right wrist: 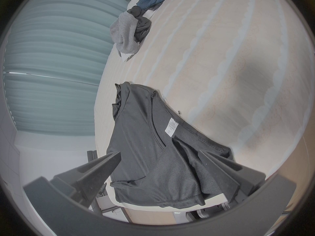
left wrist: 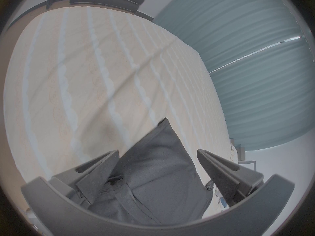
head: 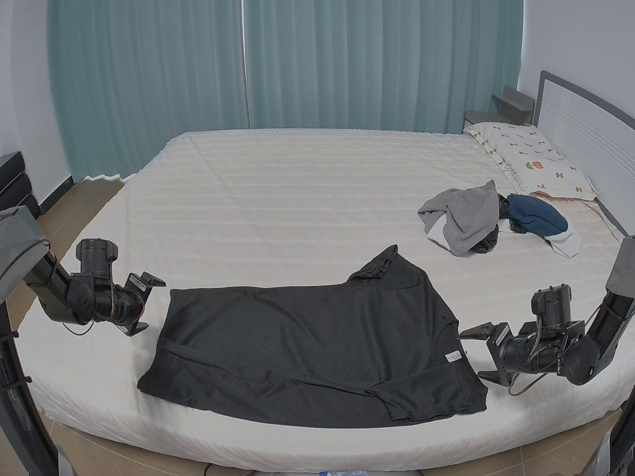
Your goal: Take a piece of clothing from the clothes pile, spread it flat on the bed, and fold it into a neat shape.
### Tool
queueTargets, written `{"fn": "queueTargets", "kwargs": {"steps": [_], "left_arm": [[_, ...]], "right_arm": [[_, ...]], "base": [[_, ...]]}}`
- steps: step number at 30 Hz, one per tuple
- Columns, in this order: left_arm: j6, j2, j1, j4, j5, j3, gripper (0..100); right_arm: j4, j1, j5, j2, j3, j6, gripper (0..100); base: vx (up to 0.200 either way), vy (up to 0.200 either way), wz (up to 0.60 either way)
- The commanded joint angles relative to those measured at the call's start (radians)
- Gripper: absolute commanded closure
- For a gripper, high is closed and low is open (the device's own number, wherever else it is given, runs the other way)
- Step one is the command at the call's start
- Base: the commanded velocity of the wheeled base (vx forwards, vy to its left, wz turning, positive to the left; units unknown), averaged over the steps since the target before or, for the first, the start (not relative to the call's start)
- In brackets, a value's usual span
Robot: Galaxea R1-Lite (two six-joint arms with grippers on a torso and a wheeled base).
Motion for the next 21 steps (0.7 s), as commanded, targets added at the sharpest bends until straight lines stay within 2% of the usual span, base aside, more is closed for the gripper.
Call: {"fn": "queueTargets", "kwargs": {"steps": [1, 2, 3, 4, 5, 10, 13, 17, 21], "left_arm": [[0.007, -0.022, 0.03, 0.012, -0.056, 0.016, 0], [0.03, -0.033, 0.03, 0.017, -0.112, 0.033, 0], [0.034, -0.033, 0.03, 0.019, -0.119, 0.034, 0], [0.106, -0.034, 0.032, 0.025, -0.177, 0.048, 0], [0.14, -0.031, 0.032, 0.029, -0.192, 0.054, 0], [0.335, -0.019, 0.023, 0.068, -0.201, 0.077, 0], [0.392, -0.017, 0.009, 0.083, -0.2, 0.099, 0], [0.405, -0.005, -0.005, 0.078, -0.194, 0.103, 0], [0.459, 0.01, -0.007, 0.077, -0.188, 0.105, 0]], "right_arm": [[0.0, 0.002, 0.0, -0.006, 0.002, 0.0, 0], [0.0, 0.003, 0.0, -0.007, 0.005, 0.0, 0], [0.0, 0.003, 0.0, -0.007, 0.005, 0.0, 0], [-0.008, 0.003, 0.0, -0.009, 0.011, 0.0, 0], [-0.014, 0.003, -0.002, -0.009, 0.014, 0.0, 0], [-0.043, 0.006, 0.0, -0.004, 0.03, -0.002, 0], [-0.057, 0.006, 0.0, 0.002, 0.033, -0.003, 0], [-0.057, 0.008, 0.003, -0.004, 0.036, 0.0, 0], [-0.057, 0.008, 0.001, -0.001, 0.036, -0.003, 0]], "base": [[0.0, 0.0, 0.0], [0.0, 0.0, 0.0], [0.0, 0.0, 0.0], [0.0, 0.0, 0.0], [0.0, 0.0, 0.0], [0.0, 0.0, 0.0], [0.0, 0.0, 0.0], [0.0, 0.0, 0.0], [0.0, 0.0, 0.0]]}}
